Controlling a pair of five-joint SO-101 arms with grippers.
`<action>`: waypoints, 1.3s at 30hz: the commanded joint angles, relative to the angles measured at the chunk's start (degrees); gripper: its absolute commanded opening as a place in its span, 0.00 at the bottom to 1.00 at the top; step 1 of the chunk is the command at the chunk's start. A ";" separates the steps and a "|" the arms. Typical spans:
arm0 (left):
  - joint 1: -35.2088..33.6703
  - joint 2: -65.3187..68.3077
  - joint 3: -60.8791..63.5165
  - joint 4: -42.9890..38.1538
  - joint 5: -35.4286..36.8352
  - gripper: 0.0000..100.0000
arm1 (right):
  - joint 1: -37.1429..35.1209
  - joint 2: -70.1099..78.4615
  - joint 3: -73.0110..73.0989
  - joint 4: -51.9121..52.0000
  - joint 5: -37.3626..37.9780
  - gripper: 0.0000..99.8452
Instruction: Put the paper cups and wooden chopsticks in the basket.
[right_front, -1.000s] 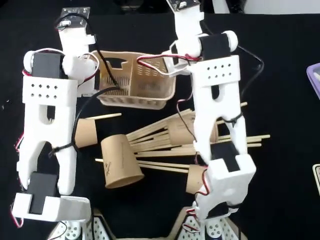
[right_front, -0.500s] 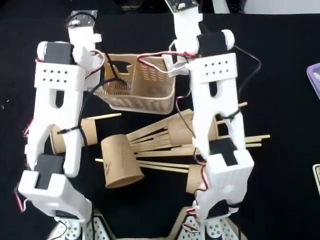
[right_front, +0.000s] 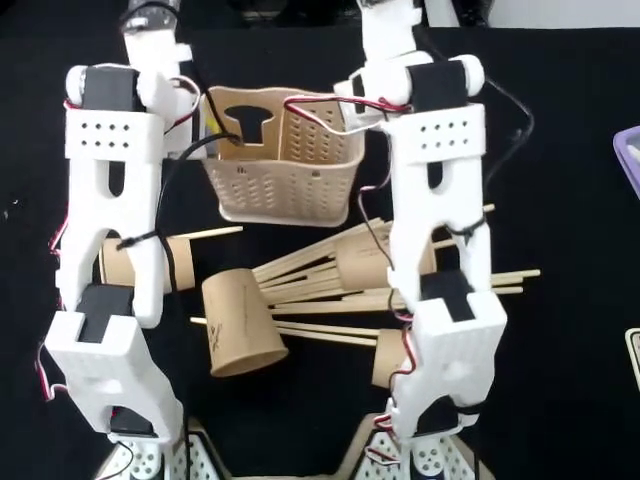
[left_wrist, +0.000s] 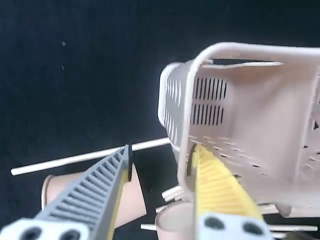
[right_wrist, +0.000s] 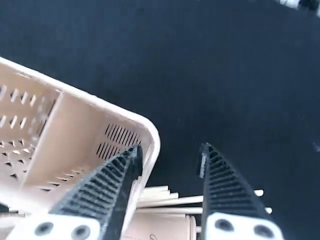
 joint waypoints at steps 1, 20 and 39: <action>-0.48 -0.88 -5.85 0.53 -0.53 0.21 | 0.18 -0.31 -5.58 -1.49 0.44 0.19; 1.80 6.77 -10.51 -3.25 -0.53 0.21 | 0.00 4.97 -6.46 2.99 -0.09 0.19; 2.07 7.74 -8.31 0.79 5.45 0.03 | 3.08 7.69 -5.05 4.13 -7.82 0.01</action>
